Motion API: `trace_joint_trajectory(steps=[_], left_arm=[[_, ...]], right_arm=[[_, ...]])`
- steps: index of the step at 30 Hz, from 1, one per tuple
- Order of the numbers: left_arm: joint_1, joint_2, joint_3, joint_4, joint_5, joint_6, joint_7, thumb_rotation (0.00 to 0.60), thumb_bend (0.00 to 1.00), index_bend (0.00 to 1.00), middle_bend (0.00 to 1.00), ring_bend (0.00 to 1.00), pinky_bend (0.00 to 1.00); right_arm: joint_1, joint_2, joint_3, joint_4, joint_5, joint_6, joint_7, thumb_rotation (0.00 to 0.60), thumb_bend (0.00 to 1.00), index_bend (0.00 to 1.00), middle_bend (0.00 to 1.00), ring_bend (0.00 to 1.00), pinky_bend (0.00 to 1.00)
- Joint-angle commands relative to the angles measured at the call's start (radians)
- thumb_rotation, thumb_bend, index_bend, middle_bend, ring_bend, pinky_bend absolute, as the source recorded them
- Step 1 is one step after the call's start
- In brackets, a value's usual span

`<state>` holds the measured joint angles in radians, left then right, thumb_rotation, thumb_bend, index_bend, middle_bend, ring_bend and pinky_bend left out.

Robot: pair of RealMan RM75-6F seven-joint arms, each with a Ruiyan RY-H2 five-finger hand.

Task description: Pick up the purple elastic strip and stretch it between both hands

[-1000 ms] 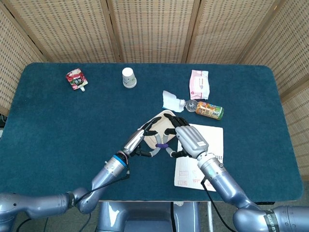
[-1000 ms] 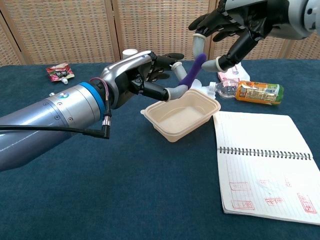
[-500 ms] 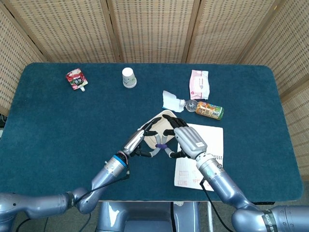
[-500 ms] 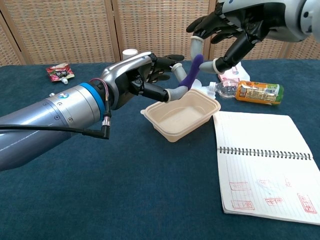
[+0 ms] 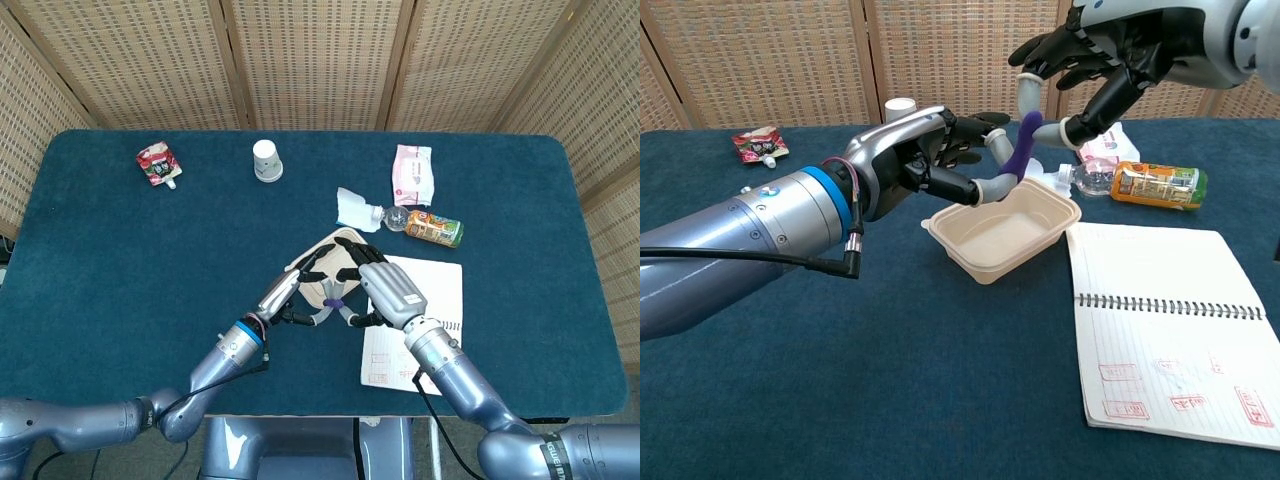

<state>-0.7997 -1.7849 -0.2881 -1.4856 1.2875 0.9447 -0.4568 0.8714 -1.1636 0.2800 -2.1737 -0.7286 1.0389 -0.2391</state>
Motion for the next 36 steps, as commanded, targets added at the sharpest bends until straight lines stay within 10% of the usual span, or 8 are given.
trace_joint_trajectory(steps=[1,15,36], left_arm=[[0.0,0.001,0.0,-0.002,-0.001,-0.001,-0.001,0.6,0.68,0.73,0.0,0.0,0.0],[0.001,0.011,-0.004,-0.006,-0.006,-0.004,-0.004,0.6,0.68,0.73,0.0,0.0,0.0],[0.068,0.175,-0.01,0.127,-0.008,0.017,-0.062,0.6,0.68,0.73,0.0,0.0,0.0]], right_arm=[[0.001,-0.001,0.0,0.001,0.002,-0.002,0.004,0.6,0.58,0.64,0.0,0.0,0.0],[0.001,-0.005,-0.006,0.011,-0.012,-0.012,0.022,0.6,1.0,0.74,0.0,0.0,0.0],[-0.109,0.146,0.003,0.043,-0.132,-0.023,0.165,0.6,1.0,0.77,0.0,0.0,0.0]])
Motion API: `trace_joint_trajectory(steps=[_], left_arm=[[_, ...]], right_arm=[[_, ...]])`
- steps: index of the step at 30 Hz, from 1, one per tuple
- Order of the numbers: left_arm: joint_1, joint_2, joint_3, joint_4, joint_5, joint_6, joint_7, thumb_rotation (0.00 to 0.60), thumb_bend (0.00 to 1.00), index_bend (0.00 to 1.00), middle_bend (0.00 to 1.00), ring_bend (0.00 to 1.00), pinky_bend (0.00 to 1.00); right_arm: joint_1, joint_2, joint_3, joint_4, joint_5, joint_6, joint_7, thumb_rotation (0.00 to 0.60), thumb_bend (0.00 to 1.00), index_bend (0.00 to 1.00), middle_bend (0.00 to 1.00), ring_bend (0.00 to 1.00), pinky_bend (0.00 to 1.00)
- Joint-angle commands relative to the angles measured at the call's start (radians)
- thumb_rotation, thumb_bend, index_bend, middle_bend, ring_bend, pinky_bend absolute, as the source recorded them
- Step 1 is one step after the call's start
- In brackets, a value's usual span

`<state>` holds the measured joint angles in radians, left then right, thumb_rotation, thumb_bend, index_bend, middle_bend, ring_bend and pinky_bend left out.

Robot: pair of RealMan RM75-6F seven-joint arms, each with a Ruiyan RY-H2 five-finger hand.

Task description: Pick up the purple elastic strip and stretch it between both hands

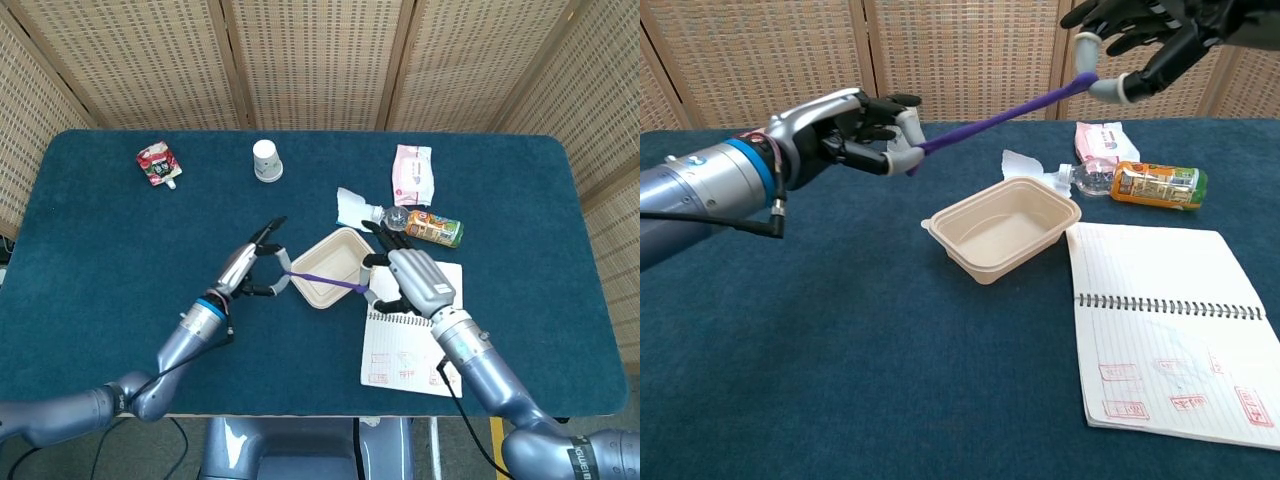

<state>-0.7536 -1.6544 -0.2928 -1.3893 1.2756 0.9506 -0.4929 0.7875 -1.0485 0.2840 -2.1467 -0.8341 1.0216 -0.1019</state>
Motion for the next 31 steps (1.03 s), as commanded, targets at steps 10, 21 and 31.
trace_joint_trajectory(steps=[10,21,31], left_arm=[[0.124,0.271,0.033,0.254,0.079,0.075,-0.13,0.6,0.68,0.73,0.0,0.0,0.0],[0.187,0.35,0.088,0.436,0.115,0.106,-0.213,0.6,0.68,0.74,0.0,0.0,0.0],[0.204,0.347,0.124,0.483,0.146,0.12,-0.259,0.6,0.68,0.74,0.0,0.0,0.0]], right_arm=[[-0.14,0.1,-0.053,0.185,-0.16,-0.008,0.132,0.6,1.0,0.77,0.0,0.0,0.0],[-0.211,0.081,-0.09,0.352,-0.234,-0.015,0.218,0.6,1.0,0.77,0.0,0.0,0.0],[-0.244,0.084,-0.084,0.377,-0.29,-0.015,0.299,0.6,1.0,0.77,0.0,0.0,0.0]])
